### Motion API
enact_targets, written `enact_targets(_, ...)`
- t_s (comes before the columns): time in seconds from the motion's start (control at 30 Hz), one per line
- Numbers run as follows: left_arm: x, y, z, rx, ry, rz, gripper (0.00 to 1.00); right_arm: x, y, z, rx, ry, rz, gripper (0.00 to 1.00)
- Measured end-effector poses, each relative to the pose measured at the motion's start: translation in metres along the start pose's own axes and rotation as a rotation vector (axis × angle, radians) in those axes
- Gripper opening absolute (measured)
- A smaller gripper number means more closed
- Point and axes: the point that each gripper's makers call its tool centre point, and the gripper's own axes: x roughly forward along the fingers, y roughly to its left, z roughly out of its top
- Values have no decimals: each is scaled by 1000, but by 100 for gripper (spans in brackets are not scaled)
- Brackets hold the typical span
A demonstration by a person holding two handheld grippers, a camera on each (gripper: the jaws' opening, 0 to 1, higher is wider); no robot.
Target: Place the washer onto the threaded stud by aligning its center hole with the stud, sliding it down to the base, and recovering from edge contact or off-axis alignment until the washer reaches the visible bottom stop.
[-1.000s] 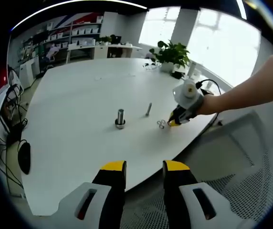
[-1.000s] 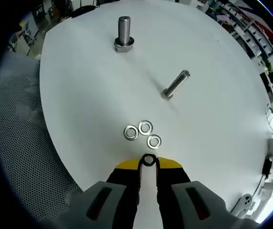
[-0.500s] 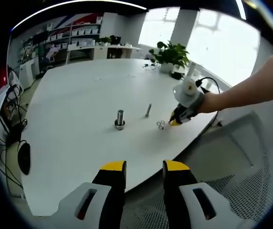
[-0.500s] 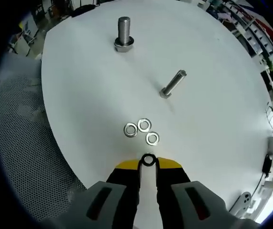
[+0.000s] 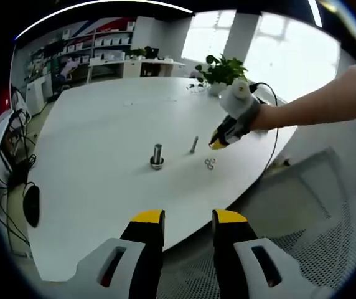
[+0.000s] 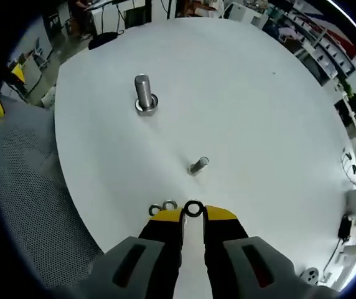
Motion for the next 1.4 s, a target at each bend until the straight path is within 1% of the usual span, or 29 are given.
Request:
enact_targets(0.03, 0, 0, 0, 0, 0, 0, 29, -2, 0, 5, 6, -17, -2, 13)
enact_targets(0.07, 0, 0, 0, 0, 0, 0, 29, -4, -2, 12, 10, -49, -9, 13)
enact_targets(0.13, 0, 0, 0, 1, 1, 0, 29, -6, -2, 18, 20, -73, -11, 13)
enact_targets(0.4, 0, -1, 0, 6, 4, -1, 28, -5, -3, 23, -3, -84, -17, 13)
enact_targets(0.7, 0, 0, 0, 8, 4, 0, 28, -5, -7, 35, -11, -117, -25, 13)
enact_targets(0.93, 0, 0, -1, 9, 6, 0, 28, -1, -6, 38, -30, -112, -20, 14)
enact_targets(1.2, 0, 0, -1, 8, 6, 2, 28, 4, -4, 36, -47, -90, -18, 14)
enact_targets(1.4, 0, 0, -2, 10, 10, 0, 28, 6, -4, 37, -54, -85, -16, 14)
